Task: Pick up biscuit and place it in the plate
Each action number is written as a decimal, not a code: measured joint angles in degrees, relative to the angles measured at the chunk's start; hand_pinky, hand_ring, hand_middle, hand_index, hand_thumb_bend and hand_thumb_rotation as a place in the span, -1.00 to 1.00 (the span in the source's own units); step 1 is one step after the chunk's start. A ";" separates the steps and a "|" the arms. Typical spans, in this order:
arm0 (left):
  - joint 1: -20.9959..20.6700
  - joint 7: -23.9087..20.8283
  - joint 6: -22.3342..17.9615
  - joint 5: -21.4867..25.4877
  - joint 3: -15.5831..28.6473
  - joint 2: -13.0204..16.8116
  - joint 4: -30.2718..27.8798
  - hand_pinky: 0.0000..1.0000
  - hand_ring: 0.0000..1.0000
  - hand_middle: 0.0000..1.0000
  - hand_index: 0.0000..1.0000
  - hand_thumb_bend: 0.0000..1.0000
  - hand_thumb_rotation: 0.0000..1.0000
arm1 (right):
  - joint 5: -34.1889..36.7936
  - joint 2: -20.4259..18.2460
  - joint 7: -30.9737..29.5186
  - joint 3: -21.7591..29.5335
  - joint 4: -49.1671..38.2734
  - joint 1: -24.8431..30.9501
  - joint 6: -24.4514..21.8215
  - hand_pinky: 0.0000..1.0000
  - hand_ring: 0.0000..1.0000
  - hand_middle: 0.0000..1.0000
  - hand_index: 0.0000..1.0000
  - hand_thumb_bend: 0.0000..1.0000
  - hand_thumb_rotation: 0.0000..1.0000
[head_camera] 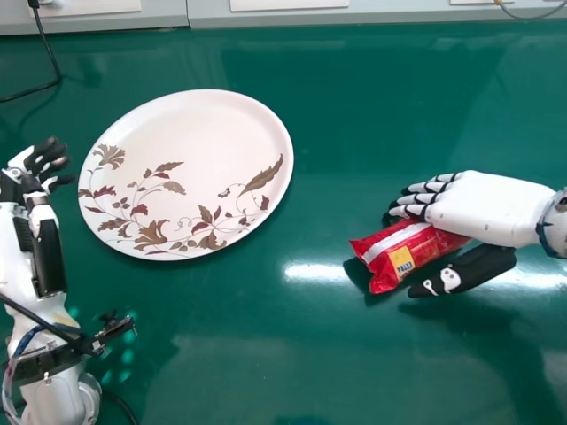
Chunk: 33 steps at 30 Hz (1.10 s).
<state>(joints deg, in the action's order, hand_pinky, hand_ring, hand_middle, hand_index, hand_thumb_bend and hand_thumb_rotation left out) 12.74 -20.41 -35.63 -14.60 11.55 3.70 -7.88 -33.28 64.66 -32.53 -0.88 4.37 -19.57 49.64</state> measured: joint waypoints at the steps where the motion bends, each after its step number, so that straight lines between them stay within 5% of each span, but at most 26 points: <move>1: 0.04 0.01 0.08 0.01 0.06 -0.05 -0.13 0.33 0.50 0.53 0.55 -0.77 -0.89 | -1.57 -0.10 1.40 -0.60 0.66 -0.60 0.34 0.69 0.90 0.93 0.96 1.00 -0.40; 3: 0.24 0.14 0.30 0.13 0.12 -0.23 -0.48 0.35 0.51 0.54 0.56 -0.78 -0.88 | -4.30 -0.58 4.11 -1.74 1.71 -1.88 0.63 0.60 0.81 0.84 0.90 0.95 -0.56; 5: 0.25 0.43 0.34 0.23 0.18 -0.28 -0.58 0.39 0.53 0.55 0.57 -0.76 -0.84 | -7.67 -1.71 8.80 -2.59 3.12 -3.05 1.13 0.35 0.54 0.57 0.62 0.50 -0.65; 7: 0.30 0.56 0.34 0.65 0.26 -0.35 -0.59 0.44 0.54 0.56 0.59 -0.75 -0.79 | -11.34 -2.72 15.22 -3.64 4.83 -4.14 1.76 -0.02 0.13 0.21 0.28 0.25 -0.84; 8: 0.28 0.63 0.34 0.79 0.29 -0.39 -0.63 0.45 0.55 0.56 0.59 -0.74 -0.76 | -13.75 -3.28 19.06 -4.17 5.88 -4.73 2.21 -0.37 -0.27 -0.05 0.10 0.13 -0.94; 11: 0.34 0.65 0.35 0.97 0.38 -0.61 -0.90 0.45 0.55 0.56 0.59 -0.75 -0.75 | -19.82 -4.17 29.99 -6.18 8.58 -6.16 3.09 -0.73 -0.65 -0.19 -0.04 0.06 -0.99; 17: 0.56 0.59 0.14 0.64 0.67 -0.69 -1.02 0.41 0.52 0.55 0.58 -0.76 -0.77 | -27.01 -4.25 45.06 -9.62 12.89 -7.04 3.65 -0.82 -0.71 -0.15 -0.06 0.05 -1.00; 23: 0.77 0.59 0.14 0.59 0.80 -0.75 -1.19 0.45 0.54 0.56 0.59 -0.76 -0.84 | -30.38 -3.76 52.82 -12.06 14.53 -8.09 3.49 -0.85 -0.72 -0.19 -0.05 0.05 -1.00; 33: 0.85 0.58 0.19 0.00 0.78 -0.97 -1.51 0.45 0.53 0.55 0.59 -0.76 -0.90 | -27.86 -3.59 52.70 -12.36 14.28 -7.47 2.41 -0.80 -0.67 -0.19 -0.05 0.04 -1.00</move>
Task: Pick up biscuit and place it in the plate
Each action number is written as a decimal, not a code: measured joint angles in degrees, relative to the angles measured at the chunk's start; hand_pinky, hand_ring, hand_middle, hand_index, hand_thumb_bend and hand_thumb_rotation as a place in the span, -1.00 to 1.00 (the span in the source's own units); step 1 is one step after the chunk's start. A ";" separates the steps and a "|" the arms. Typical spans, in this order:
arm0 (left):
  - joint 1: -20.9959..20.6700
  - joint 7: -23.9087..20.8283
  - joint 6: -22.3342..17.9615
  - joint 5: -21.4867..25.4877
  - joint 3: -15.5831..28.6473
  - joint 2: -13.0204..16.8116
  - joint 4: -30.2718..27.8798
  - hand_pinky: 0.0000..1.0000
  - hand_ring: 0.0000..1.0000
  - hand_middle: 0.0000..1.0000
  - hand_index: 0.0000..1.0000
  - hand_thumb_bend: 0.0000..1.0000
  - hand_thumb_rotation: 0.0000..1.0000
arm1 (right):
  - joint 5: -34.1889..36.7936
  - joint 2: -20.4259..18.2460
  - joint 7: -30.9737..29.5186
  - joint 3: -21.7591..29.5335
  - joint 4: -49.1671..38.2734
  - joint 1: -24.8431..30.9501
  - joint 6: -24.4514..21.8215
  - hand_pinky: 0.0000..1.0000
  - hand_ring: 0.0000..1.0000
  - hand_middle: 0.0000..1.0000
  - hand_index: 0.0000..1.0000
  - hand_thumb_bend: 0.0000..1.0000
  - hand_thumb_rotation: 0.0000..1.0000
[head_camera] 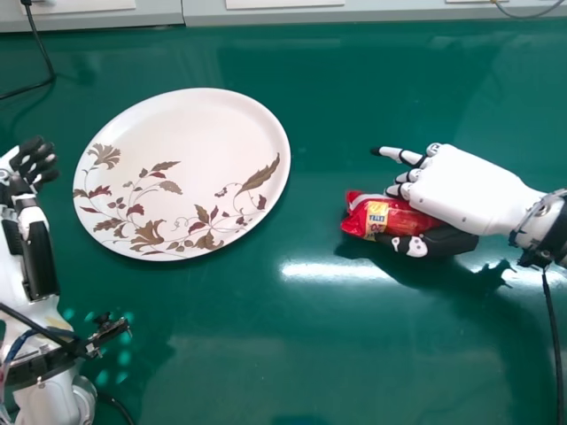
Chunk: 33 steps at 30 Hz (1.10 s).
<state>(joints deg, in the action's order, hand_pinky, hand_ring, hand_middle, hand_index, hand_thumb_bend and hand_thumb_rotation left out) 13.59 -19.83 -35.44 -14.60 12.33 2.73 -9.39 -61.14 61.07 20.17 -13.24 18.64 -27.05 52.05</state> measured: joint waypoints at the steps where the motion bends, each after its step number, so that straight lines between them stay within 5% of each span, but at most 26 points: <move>1: 0.00 0.00 0.00 0.00 0.00 0.00 0.00 0.47 0.54 0.56 0.59 -0.76 -0.90 | 0.58 0.00 -0.37 0.38 -0.68 0.38 -0.15 -0.79 -0.68 -0.16 -0.04 0.04 -1.00; 10: -0.04 0.07 0.00 0.17 0.00 -0.03 0.16 0.51 0.56 0.57 0.60 -0.74 -0.84 | 12.49 0.39 -9.59 7.81 -11.92 0.13 -1.70 -0.81 -0.72 -0.09 -0.04 0.04 -1.00; 18: -0.07 0.06 0.22 0.16 0.00 -0.05 0.17 0.55 0.57 0.58 0.61 -0.76 -0.75 | 17.71 -0.95 -16.39 10.20 -17.37 -6.57 -3.02 -0.84 -0.74 -0.09 -0.04 0.03 -1.00; 19: -0.06 0.06 0.32 0.18 0.01 -0.05 0.17 0.55 0.57 0.58 0.61 -0.76 -0.76 | 17.71 -1.75 -16.42 10.15 -17.27 -7.97 -2.83 -0.85 -0.75 -0.10 -0.04 0.03 -1.00; 20: -0.06 0.08 0.41 0.17 0.01 -0.04 0.17 0.55 0.57 0.58 0.61 -0.76 -0.76 | 17.72 -2.80 -16.40 10.04 -17.06 -9.63 -2.55 -0.84 -0.39 -0.07 -0.03 0.03 -1.00; 22: -0.13 0.10 0.46 0.25 0.01 -0.02 0.18 0.54 0.57 0.58 0.61 -0.77 -0.81 | 17.70 -4.92 -16.37 9.19 -15.87 -13.26 -1.41 -0.77 -0.21 -0.07 -0.02 0.03 -1.00; 28: -0.47 0.32 0.53 0.69 0.04 0.06 0.38 0.41 0.52 0.54 0.56 -0.78 -0.81 | 16.01 -14.43 -15.55 4.08 -10.01 -24.14 0.69 -0.84 -0.17 -0.08 -0.01 0.03 -1.00; 33: -0.90 0.42 0.17 0.53 0.01 0.32 0.59 0.32 0.48 0.52 0.54 -0.83 -0.99 | 10.56 -23.74 -11.87 -2.04 -2.44 -30.93 2.53 -0.80 -0.18 -0.08 0.00 0.03 -1.00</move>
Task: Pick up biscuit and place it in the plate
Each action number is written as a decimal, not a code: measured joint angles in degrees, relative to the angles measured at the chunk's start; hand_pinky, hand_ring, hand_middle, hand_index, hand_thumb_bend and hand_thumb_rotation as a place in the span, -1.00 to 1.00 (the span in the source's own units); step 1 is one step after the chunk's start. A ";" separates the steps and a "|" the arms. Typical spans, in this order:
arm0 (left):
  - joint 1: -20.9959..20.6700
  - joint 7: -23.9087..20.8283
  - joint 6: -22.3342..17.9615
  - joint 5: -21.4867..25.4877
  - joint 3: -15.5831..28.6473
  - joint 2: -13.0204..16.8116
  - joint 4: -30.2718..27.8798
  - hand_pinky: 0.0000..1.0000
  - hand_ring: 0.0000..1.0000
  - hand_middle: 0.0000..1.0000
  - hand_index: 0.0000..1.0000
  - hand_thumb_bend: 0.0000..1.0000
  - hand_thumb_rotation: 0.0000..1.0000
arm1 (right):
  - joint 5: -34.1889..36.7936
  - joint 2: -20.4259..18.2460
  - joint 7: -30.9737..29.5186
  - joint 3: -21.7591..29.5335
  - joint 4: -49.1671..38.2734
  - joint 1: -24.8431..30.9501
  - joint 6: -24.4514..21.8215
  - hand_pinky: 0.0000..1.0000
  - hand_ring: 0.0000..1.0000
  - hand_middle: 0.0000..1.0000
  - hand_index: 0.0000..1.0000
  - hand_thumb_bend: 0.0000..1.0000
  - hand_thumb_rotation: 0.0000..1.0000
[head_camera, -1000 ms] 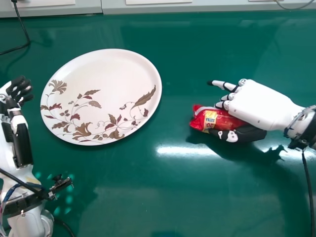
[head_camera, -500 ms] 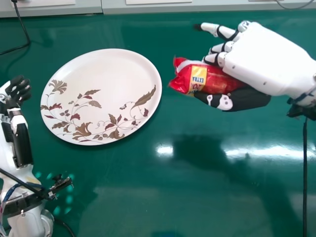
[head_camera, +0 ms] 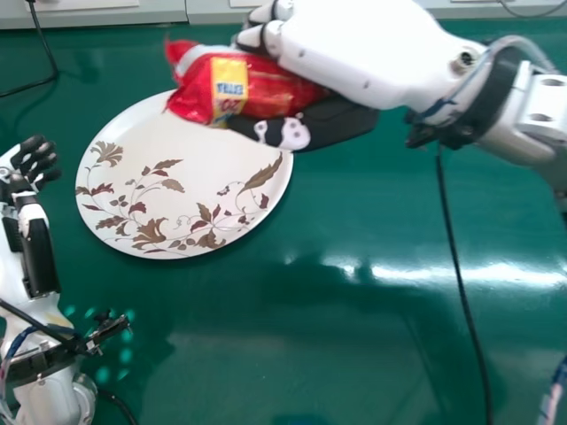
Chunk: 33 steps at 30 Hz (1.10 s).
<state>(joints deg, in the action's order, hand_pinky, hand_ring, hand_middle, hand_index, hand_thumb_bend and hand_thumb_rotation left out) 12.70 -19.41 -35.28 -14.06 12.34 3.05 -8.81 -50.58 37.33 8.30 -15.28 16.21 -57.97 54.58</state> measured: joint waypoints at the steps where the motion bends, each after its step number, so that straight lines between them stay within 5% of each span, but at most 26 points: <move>1: -0.10 0.11 -0.03 0.05 -0.01 0.13 0.05 0.31 0.48 0.52 0.54 -0.84 -1.00 | -1.41 -1.96 1.66 -1.33 2.32 -1.33 0.20 -0.81 -0.18 -0.08 0.00 0.03 -1.00; 3: -0.27 0.48 -0.06 0.05 -0.02 0.35 0.09 0.31 0.47 0.52 0.54 -0.85 -1.00 | -4.26 -5.17 4.80 -3.64 6.49 -3.72 0.18 -0.80 -0.19 -0.08 0.00 0.03 -1.00; 5: -0.41 0.76 -0.05 0.01 -0.03 0.62 -0.01 0.31 0.48 0.52 0.54 -0.86 -1.00 | -6.35 -8.03 6.54 -5.84 10.41 -6.08 -0.76 -0.80 -0.55 -0.17 -0.03 0.04 -1.00; 7: -0.41 0.99 0.00 -0.01 -0.04 0.74 -0.23 0.32 0.47 0.52 0.54 -0.86 -1.00 | -7.89 -10.72 6.96 -8.08 14.38 -8.66 -2.55 -0.80 -0.67 -0.21 -0.04 0.04 -1.00; 9: -0.40 1.32 0.05 0.02 -0.06 0.82 -0.49 0.33 0.47 0.52 0.54 -0.86 -1.00 | -9.20 -13.19 8.73 -9.99 18.85 -10.99 -3.95 -0.80 -0.33 -0.12 -0.01 0.03 -1.00; 13: -0.41 1.74 0.09 0.14 -0.06 1.00 -0.77 0.28 0.45 0.50 0.53 -0.86 -1.00 | -10.56 -17.45 11.83 -13.15 26.90 -15.20 -6.87 -0.84 -0.19 -0.06 -0.02 0.03 -1.00; 20: -0.37 1.72 0.13 0.17 0.01 0.99 -0.81 0.27 0.46 0.50 0.52 -0.84 -0.99 | -13.33 -21.66 17.71 -19.20 39.70 -21.90 -11.64 -0.82 -0.22 -0.10 0.00 0.02 -1.00; 32: -0.04 1.93 0.38 0.78 0.03 1.10 -1.51 0.37 0.51 0.55 0.56 -0.83 -1.00 | -14.59 -25.57 17.55 -27.58 52.86 -25.68 -20.57 -0.86 -0.20 -0.08 -0.01 0.03 -1.00; 33: 0.06 1.95 0.49 0.81 0.03 1.09 -1.76 0.39 0.52 0.55 0.57 -0.83 -1.00 | -15.21 -25.68 17.99 -28.43 53.39 -25.83 -21.22 -0.88 -0.57 -0.12 -0.03 0.04 -1.00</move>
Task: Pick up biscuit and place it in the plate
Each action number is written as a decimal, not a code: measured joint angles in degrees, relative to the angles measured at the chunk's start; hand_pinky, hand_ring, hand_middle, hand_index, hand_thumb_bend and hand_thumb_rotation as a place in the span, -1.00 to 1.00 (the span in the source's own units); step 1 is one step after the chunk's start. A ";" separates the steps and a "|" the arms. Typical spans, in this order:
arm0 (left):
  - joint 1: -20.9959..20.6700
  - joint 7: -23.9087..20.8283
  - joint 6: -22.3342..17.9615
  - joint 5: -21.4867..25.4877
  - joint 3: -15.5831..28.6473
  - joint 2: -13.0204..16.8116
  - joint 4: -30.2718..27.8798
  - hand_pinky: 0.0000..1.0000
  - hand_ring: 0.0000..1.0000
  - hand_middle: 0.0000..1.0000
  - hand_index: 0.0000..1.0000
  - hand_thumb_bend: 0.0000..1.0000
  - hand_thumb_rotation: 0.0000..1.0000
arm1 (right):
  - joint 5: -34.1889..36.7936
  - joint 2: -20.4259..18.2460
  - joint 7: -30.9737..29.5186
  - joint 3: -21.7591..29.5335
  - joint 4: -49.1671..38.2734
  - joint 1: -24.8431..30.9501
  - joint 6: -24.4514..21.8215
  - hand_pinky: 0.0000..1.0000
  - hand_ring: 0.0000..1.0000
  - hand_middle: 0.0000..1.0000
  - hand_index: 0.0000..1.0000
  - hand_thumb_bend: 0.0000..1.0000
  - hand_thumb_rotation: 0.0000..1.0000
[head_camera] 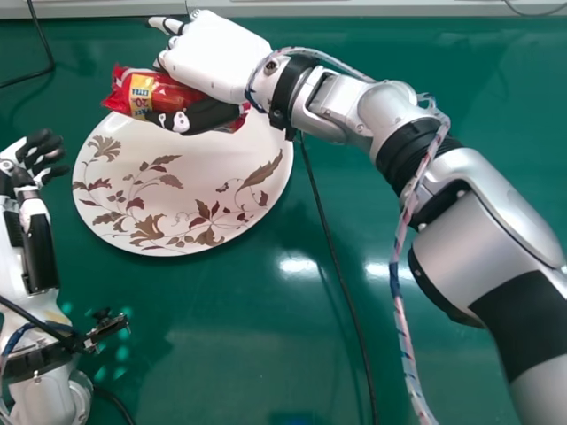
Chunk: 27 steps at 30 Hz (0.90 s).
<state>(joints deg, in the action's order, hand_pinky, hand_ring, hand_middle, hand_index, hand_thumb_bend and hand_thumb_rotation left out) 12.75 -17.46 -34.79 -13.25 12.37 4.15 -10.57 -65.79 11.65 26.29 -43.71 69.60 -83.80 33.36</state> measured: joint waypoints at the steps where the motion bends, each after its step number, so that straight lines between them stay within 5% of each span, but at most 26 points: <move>1: 0.06 0.03 0.23 0.03 0.00 0.00 -0.22 0.40 0.52 0.55 0.57 -0.82 -1.00 | -0.33 -0.12 0.16 -0.81 0.69 -0.18 -0.38 -0.89 -0.70 -0.13 -0.04 0.05 -1.00; 2: 0.11 0.04 0.47 0.02 -0.01 -0.02 -0.42 0.40 0.52 0.55 0.57 -0.82 -1.00 | -0.44 -0.25 0.16 -1.46 1.30 -0.26 -0.79 -0.90 -0.77 -0.14 -0.05 0.05 -1.00; 3: 0.15 0.03 0.65 0.00 -0.01 -0.03 -0.58 0.40 0.52 0.55 0.57 -0.82 -1.00 | -0.49 -0.36 0.05 -2.00 1.88 -0.27 -0.98 -0.91 -0.81 -0.50 -0.06 0.04 -0.86; 4: 0.16 0.01 0.74 -0.01 -0.02 -0.04 -0.64 0.41 0.53 0.55 0.57 -0.82 -1.00 | -0.51 -0.47 -0.28 -2.55 2.32 -0.27 -1.20 -0.91 -0.82 -0.61 -0.06 0.04 -0.80; 9: 0.22 -0.05 0.74 -0.11 -0.03 -0.08 -0.65 0.43 0.54 0.56 0.58 -0.81 -1.00 | -0.64 -0.69 -0.83 -4.98 3.27 -0.27 -1.92 -0.89 -0.82 -0.72 -0.06 0.01 -0.76; 18: 0.54 -0.08 0.75 -0.12 -0.02 -0.18 -1.15 0.46 0.55 0.57 0.59 -0.82 -1.00 | -0.20 -0.75 -0.13 -6.68 3.43 -0.26 -1.12 -0.82 -0.75 -0.65 -0.06 0.00 -0.77; 20: 0.53 -0.10 0.74 -0.13 -0.02 -0.18 -1.14 0.46 0.55 0.57 0.59 -0.82 -1.00 | 0.13 -0.77 0.13 -6.65 3.43 -0.27 -0.56 -0.74 -0.67 -0.36 -0.03 0.02 -0.93; 23: 0.53 -0.21 0.74 -0.16 -0.02 -0.20 -1.14 0.46 0.55 0.57 0.59 -0.83 -1.00 | 1.19 -0.77 0.08 -6.37 3.43 -0.25 -0.23 -0.51 -0.22 -0.10 0.01 0.03 -0.99; 26: 0.51 -0.22 0.72 -0.13 -0.02 -0.20 -1.12 0.44 0.54 0.56 0.58 -0.82 -1.00 | 1.75 -0.75 -0.46 -6.19 3.39 -0.25 -0.53 -0.05 0.22 0.39 0.56 0.71 0.00; 27: 0.48 -0.22 0.68 -0.09 -0.02 -0.19 -1.05 0.44 0.54 0.56 0.58 -0.81 -1.00 | 1.72 -0.74 -0.93 -6.28 3.36 -0.26 -1.02 0.02 0.30 0.48 0.65 0.79 0.13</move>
<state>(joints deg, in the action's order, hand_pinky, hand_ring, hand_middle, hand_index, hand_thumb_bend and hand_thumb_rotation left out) 13.23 -17.68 -34.11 -13.34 12.35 3.95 -11.62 -64.07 10.91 25.36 -49.99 72.96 -84.06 32.34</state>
